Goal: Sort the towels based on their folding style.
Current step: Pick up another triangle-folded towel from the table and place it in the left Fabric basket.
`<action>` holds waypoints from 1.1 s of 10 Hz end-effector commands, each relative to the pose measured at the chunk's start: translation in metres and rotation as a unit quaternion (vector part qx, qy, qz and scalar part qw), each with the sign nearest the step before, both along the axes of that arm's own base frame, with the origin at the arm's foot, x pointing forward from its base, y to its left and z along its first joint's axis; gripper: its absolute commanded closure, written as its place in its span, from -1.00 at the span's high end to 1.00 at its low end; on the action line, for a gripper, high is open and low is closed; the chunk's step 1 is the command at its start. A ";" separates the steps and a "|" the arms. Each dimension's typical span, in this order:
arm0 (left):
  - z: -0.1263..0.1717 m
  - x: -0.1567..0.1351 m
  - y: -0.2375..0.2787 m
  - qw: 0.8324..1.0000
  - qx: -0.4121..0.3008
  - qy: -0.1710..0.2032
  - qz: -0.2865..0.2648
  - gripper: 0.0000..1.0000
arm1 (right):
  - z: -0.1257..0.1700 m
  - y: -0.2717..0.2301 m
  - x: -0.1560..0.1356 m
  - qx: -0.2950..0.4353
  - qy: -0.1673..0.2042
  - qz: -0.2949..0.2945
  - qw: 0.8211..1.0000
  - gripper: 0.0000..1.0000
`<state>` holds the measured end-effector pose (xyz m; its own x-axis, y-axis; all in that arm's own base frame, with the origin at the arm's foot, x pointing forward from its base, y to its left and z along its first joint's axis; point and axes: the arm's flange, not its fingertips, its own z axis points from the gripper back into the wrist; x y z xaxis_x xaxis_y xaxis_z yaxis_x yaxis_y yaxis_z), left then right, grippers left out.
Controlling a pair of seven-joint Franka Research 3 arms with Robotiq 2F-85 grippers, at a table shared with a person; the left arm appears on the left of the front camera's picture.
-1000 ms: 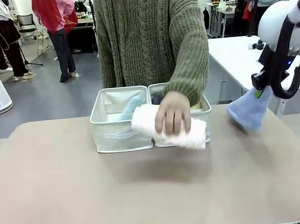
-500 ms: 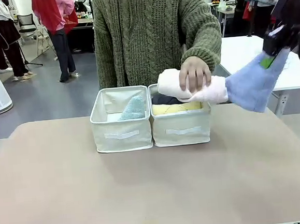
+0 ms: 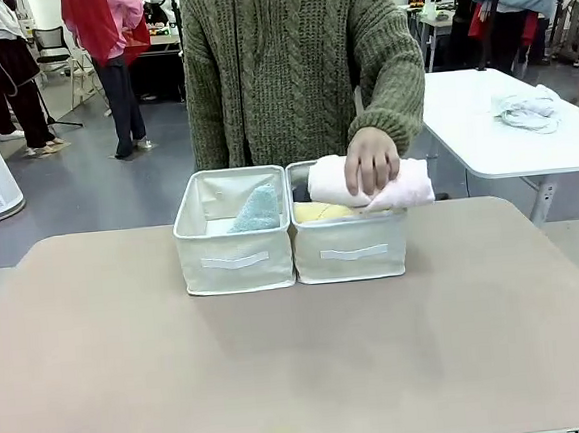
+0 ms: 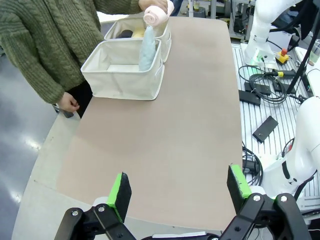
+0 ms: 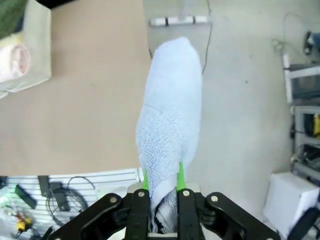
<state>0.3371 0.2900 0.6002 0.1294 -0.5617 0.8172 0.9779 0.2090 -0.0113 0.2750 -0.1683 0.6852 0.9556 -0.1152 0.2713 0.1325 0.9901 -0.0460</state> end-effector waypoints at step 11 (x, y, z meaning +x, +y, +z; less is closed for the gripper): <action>-0.001 -0.001 -0.001 1.000 -0.007 -0.012 0.006 1.00 | 0.007 0.016 -0.005 0.001 -0.008 0.020 1.000 -0.77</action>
<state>0.3370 0.2900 0.6003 0.1294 -0.5617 0.8172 0.9778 0.2092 -0.0111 0.2713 -0.1516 0.6916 0.9558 -0.0683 0.2860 0.0825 0.9959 -0.0380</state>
